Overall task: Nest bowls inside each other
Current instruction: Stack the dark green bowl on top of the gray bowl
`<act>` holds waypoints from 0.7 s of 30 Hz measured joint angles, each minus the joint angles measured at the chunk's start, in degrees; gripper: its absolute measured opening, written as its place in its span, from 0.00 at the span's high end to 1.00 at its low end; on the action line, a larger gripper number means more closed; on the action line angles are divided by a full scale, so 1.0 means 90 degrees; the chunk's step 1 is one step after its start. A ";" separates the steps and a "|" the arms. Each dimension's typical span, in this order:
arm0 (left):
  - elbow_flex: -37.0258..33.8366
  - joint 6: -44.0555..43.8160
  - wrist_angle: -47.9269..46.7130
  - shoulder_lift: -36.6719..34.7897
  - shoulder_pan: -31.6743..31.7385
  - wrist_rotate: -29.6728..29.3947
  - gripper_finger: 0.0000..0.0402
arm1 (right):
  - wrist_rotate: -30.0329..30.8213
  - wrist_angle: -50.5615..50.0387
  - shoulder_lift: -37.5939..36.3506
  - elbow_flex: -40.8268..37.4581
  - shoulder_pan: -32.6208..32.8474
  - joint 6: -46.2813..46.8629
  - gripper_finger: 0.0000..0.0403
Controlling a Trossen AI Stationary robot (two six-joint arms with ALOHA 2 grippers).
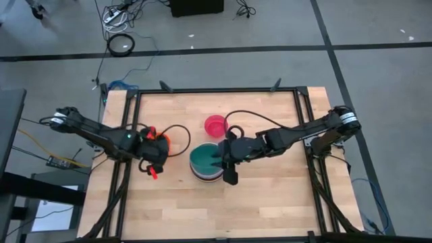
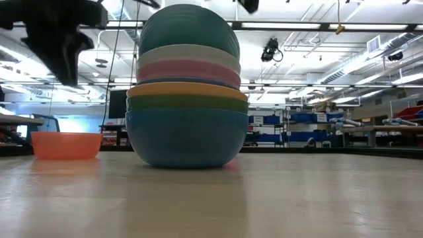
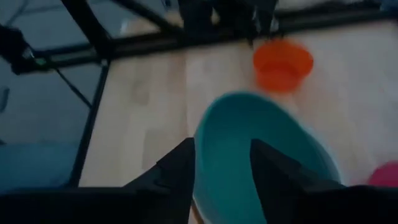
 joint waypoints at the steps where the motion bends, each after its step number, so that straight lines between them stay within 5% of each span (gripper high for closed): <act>1: -0.0094 -0.0052 0.0114 -0.0002 -0.0006 0.0000 0.70 | 0.0009 0.0115 -0.0010 0.0007 0.0007 -0.0019 0.66; 21: -0.0234 -0.0213 0.0579 -0.0001 -0.0018 0.0000 0.70 | -0.0097 -0.0014 0.0775 -0.0003 0.0025 0.0465 0.73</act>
